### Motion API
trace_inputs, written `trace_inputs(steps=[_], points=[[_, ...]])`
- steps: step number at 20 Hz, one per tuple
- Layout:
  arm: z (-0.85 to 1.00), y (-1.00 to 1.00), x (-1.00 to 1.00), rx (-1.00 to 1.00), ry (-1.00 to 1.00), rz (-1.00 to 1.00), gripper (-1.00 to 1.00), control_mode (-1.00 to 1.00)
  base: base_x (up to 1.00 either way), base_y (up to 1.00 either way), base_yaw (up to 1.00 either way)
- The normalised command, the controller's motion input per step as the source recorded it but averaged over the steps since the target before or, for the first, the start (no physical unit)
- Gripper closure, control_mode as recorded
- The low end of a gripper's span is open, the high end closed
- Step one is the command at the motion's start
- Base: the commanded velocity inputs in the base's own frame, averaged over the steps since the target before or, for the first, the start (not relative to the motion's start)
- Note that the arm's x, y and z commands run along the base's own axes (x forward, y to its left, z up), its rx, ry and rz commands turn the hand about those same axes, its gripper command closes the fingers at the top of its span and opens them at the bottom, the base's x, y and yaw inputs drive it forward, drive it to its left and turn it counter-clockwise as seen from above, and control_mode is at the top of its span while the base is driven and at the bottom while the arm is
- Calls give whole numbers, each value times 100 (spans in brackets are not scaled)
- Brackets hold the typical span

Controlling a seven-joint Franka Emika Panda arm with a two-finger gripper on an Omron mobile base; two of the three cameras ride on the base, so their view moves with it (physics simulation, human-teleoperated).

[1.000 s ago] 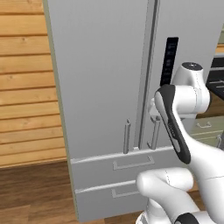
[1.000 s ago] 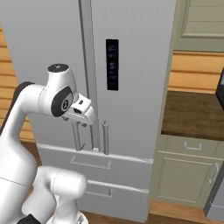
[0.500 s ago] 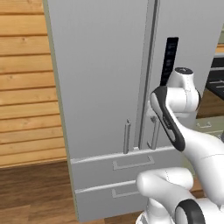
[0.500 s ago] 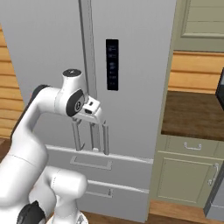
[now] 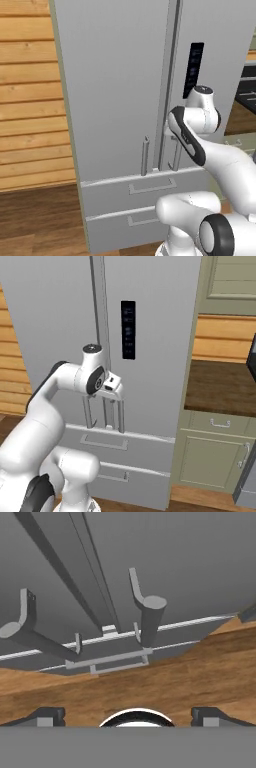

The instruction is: Take the strawberry from the fridge and place it on top of the pancake, located on the dining counter.

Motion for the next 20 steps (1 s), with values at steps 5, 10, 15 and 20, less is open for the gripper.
trace_inputs(steps=[5,10,15,20], points=[[-18,-2,47,0,0,0,-100,-100,0,0,0],[-13,-19,31,0,0,2,-100,-100,0,0,0],[-22,-19,19,0,0,6,-100,-100,0,0,0],[-17,0,26,0,0,8,-100,-100,0,0,0]])
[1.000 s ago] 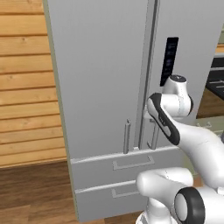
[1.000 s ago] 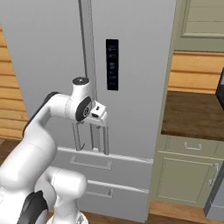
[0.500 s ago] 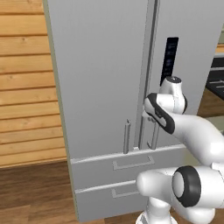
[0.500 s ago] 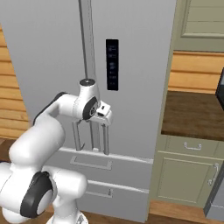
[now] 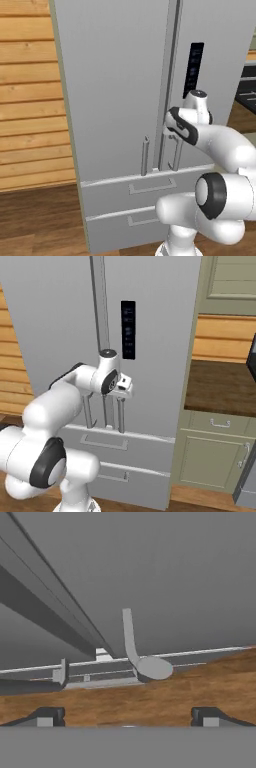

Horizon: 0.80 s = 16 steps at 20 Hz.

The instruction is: Take the strawberry from the fridge and place it on top of the pancake, located on the dining counter.

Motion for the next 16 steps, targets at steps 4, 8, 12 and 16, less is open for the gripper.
trace_inputs(steps=[4,8,12,16], points=[[-6,-2,47,0,0,10,-100,-100,0,0,0],[-14,-1,37,0,1,9,-100,-100,0,0,0],[-31,-3,26,0,0,6,-100,-100,0,0,0],[-34,-6,2,0,0,2,-100,-100,0,0,0]])
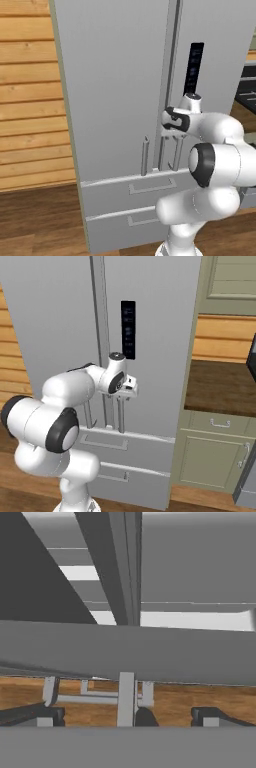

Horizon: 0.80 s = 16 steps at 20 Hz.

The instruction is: Take the strawberry from the fridge and place it on top of the pancake, located on the dining counter.

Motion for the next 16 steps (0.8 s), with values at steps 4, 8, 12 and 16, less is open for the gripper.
trace_inputs(steps=[4,8,12,16], points=[[-34,0,0,0,0,1,100,-100,0,0,0],[-22,0,-7,0,0,0,100,-100,0,0,0],[-16,-9,-37,0,0,0,100,-100,0,0,0],[-15,-60,-76,0,0,15,100,-100,0,0,0]])
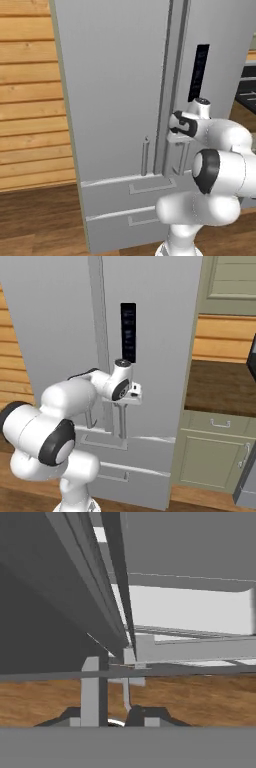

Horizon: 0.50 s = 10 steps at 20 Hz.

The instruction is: Take the strawberry from the fridge and place it on top of the pancake, located on the dining counter.

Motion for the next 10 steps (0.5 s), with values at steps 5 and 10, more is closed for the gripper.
trace_inputs(steps=[5,10], points=[[-8,-98,-96,3,-8,17,100,-100,0,0,0],[-13,-100,-85,11,-22,14,100,-100,0,0,0]])
